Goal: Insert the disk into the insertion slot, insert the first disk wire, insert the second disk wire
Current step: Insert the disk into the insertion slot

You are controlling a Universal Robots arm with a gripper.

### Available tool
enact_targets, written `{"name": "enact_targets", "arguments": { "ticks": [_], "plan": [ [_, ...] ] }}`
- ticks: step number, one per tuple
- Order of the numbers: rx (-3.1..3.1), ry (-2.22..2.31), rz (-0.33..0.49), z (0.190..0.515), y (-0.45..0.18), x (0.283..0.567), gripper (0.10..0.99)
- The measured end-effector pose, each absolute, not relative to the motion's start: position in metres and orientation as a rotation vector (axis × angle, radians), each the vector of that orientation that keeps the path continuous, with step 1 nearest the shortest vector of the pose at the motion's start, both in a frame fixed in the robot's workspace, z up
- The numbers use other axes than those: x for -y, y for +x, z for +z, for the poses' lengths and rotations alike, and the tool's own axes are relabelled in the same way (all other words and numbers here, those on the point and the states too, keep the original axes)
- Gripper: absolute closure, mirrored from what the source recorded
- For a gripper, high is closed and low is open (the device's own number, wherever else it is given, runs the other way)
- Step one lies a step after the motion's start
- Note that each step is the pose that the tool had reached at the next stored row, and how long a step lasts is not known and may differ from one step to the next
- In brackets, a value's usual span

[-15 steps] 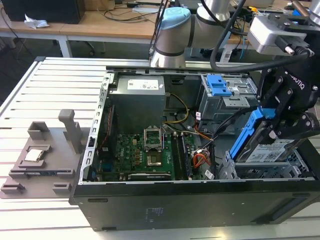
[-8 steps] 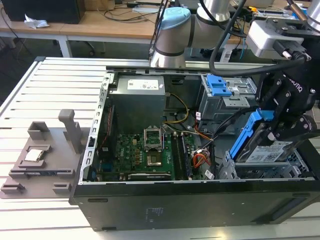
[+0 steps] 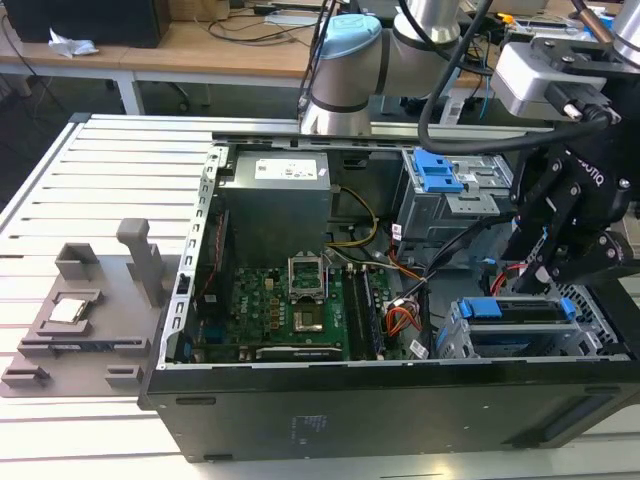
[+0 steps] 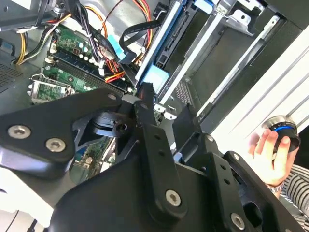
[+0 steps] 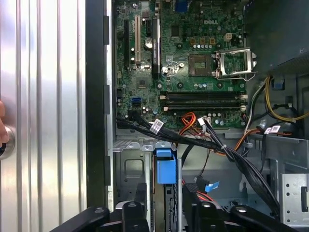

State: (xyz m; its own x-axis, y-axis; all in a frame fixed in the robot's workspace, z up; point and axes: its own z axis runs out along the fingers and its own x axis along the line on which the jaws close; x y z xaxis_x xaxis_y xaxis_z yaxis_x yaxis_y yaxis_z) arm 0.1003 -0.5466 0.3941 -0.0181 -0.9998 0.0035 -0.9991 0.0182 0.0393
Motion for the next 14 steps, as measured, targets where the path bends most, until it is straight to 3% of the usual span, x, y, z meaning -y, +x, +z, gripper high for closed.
{"name": "enact_targets", "arguments": {
  "ticks": [4,14],
  "plan": [
    [2.220,2.180,-0.040,0.393,0.100,0.547,0.973],
    [2.219,2.179,-0.042,0.393,0.111,0.546,0.980]
  ]
}}
